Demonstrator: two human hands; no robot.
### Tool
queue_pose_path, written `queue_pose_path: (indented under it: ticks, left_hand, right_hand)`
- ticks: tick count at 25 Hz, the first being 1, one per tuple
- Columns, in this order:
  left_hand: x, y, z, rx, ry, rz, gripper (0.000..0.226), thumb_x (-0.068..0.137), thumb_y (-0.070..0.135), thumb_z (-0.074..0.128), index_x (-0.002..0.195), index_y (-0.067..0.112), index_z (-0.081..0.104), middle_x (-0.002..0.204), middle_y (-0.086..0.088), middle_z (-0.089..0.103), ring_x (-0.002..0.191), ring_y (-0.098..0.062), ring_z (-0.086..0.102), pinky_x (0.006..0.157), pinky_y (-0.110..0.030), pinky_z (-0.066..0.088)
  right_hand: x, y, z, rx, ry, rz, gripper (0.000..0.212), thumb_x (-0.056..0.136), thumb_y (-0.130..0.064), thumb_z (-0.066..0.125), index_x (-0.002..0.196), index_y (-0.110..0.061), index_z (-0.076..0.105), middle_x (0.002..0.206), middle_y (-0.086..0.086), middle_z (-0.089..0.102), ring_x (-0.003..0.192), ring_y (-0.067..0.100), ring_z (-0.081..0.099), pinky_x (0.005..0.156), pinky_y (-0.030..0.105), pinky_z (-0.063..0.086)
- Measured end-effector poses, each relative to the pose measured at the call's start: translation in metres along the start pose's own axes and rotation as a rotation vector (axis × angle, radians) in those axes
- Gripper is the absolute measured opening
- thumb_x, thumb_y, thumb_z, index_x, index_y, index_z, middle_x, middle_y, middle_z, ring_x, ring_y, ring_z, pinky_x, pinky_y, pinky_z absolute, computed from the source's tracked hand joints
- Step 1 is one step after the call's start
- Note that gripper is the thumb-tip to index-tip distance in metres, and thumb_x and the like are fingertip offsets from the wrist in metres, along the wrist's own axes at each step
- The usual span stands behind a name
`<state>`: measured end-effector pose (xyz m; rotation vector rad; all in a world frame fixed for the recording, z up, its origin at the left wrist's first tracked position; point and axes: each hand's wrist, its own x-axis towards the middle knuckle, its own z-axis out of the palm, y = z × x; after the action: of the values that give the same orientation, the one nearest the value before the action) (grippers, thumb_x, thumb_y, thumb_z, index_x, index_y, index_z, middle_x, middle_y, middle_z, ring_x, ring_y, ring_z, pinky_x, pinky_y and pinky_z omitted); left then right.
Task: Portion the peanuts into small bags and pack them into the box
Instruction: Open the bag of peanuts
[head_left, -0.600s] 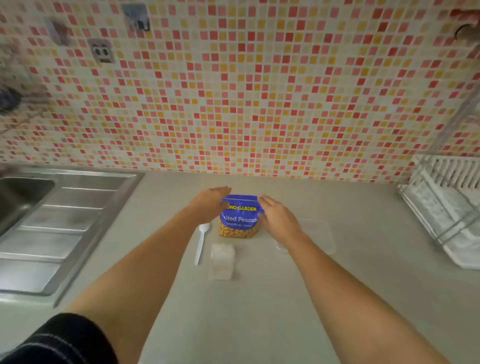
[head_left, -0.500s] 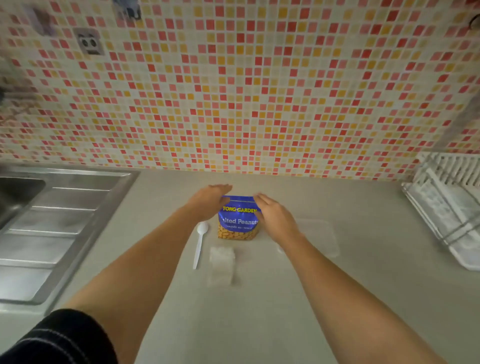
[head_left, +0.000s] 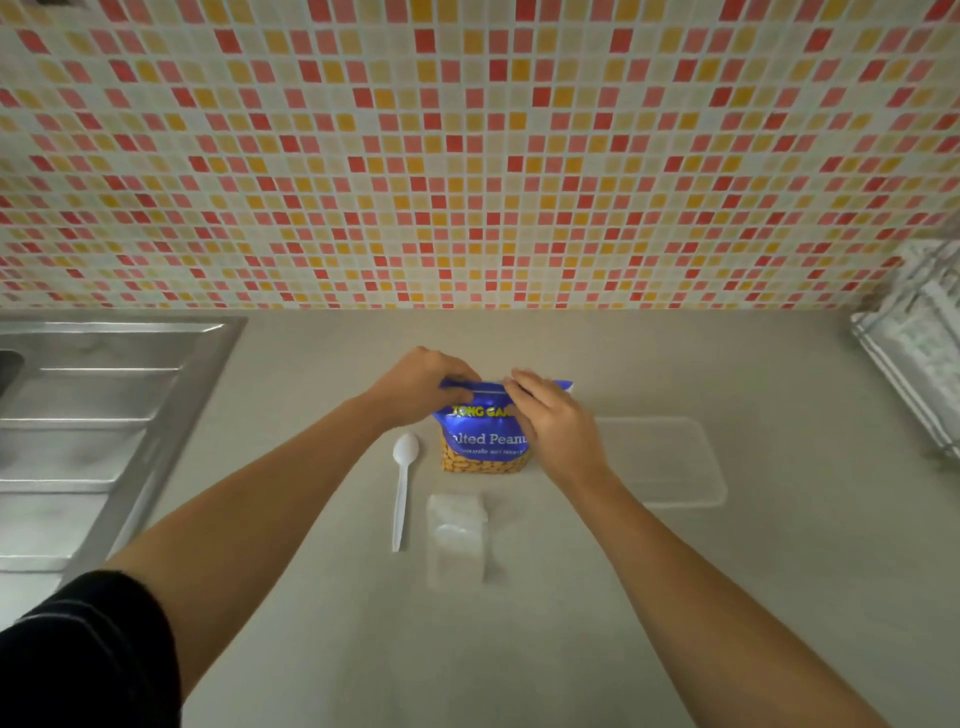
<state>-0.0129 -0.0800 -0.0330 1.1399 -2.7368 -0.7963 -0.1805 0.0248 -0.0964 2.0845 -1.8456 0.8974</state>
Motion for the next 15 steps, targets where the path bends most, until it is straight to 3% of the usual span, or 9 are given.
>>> queue_pose_path:
  ticks: [4, 9, 12, 15]
  left_hand:
    - [0.003, -0.003, -0.001, -0.017, -0.009, 0.004, 0.025, 0.085, 0.020, 0.063, 0.109, 0.015, 0.067, 0.105, -0.005, 0.072, 0.089, -0.013, 0.061, 0.079, -0.023, 0.045]
    - [0.005, -0.001, -0.003, -0.010, -0.049, 0.016, 0.023, 0.087, 0.024, 0.059, 0.108, 0.017, 0.067, 0.103, -0.004, 0.072, 0.087, -0.012, 0.059, 0.075, -0.021, 0.043]
    - [0.010, 0.004, -0.007, -0.055, -0.064, -0.006, 0.028, 0.091, 0.036, 0.052, 0.095, 0.015, 0.070, 0.087, -0.002, 0.072, 0.079, -0.015, 0.059, 0.064, -0.016, 0.041]
    - [0.020, 0.007, -0.014, -0.132, -0.169, -0.111, 0.024, 0.088, 0.037, 0.055, 0.074, 0.022, 0.068, 0.071, 0.007, 0.063, 0.070, -0.011, 0.056, 0.062, -0.020, 0.039]
  right_hand:
    - [-0.005, 0.004, 0.004, -0.003, 0.035, -0.027, 0.041, 0.064, 0.004, 0.078, 0.103, -0.004, 0.069, 0.099, 0.009, 0.070, 0.086, 0.025, 0.069, 0.069, 0.031, 0.058]
    - [0.006, 0.009, -0.001, 0.027, 0.030, -0.047, 0.024, 0.073, -0.003, 0.070, 0.096, -0.006, 0.071, 0.082, 0.008, 0.067, 0.072, 0.026, 0.064, 0.068, 0.030, 0.052]
    - [0.018, 0.008, -0.006, 0.065, -0.065, -0.010, 0.013, 0.077, -0.010, 0.062, 0.087, -0.008, 0.071, 0.074, 0.007, 0.065, 0.066, 0.028, 0.061, 0.068, 0.026, 0.040]
    - [0.034, 0.005, -0.017, 0.174, -0.262, 0.174, 0.013, 0.077, -0.007, 0.065, 0.089, -0.008, 0.071, 0.083, 0.009, 0.067, 0.080, 0.028, 0.060, 0.070, 0.021, 0.035]
